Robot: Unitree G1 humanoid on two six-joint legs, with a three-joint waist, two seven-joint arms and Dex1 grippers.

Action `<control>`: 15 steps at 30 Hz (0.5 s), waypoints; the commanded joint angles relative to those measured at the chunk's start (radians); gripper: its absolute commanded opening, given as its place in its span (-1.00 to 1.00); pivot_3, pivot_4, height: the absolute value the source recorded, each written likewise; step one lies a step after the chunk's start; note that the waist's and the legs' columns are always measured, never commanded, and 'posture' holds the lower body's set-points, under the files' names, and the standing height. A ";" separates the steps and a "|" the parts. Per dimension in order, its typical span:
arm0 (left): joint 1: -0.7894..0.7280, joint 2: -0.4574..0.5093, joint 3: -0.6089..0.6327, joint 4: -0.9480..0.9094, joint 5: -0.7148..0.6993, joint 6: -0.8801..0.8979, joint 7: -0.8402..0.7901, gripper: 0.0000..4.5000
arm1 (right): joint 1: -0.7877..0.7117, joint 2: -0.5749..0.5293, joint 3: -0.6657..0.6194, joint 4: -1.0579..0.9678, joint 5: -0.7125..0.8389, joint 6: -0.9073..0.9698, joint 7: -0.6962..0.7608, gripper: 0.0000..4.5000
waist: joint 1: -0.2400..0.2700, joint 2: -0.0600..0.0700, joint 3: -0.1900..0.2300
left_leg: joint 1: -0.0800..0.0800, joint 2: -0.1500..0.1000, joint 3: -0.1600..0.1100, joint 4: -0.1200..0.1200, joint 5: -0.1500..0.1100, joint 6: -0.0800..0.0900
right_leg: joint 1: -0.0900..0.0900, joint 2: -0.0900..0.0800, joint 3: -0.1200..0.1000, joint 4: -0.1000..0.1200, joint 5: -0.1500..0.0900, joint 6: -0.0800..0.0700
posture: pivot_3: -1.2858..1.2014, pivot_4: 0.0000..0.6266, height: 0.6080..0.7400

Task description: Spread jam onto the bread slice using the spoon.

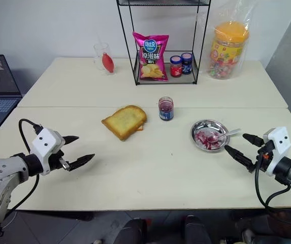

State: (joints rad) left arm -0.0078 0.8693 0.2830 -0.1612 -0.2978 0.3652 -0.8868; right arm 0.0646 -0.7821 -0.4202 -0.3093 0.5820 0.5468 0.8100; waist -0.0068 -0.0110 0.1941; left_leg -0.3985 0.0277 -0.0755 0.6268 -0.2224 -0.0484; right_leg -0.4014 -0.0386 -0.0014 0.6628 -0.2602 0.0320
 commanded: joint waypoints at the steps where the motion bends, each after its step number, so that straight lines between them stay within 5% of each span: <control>1: -0.006 0.020 0.043 -0.013 -0.025 -0.017 -0.020 1.00 | 0.009 -0.017 -0.035 -0.029 0.019 -0.004 0.020 0.99 | 0.000 0.000 0.000 | 0.000 0.000 0.000 0.000 0.000 0.000 | 0.000 0.000 0.000 0.000 0.000 0.000 | 0.03 -0.52 1.00; 15: 0.008 0.010 0.025 -0.034 -0.030 -0.030 -0.038 1.00 | 0.043 -0.009 -0.026 -0.062 0.008 -0.010 0.025 0.99 | 0.000 0.000 0.000 | 0.000 0.000 0.001 0.000 0.000 0.000 | -0.001 0.000 0.001 0.000 0.002 0.004 | 0.03 -0.52 1.00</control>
State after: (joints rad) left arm -0.0007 0.8789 0.2807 -0.1621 -0.3099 0.3570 -0.9185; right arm 0.1045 -0.7828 -0.4205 -0.3301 0.5730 0.5482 0.8259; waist -0.0065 -0.0111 0.1940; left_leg -0.3988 0.0278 -0.0743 0.6268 -0.2224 -0.0485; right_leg -0.4027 -0.0386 -0.0001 0.6631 -0.2578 0.0360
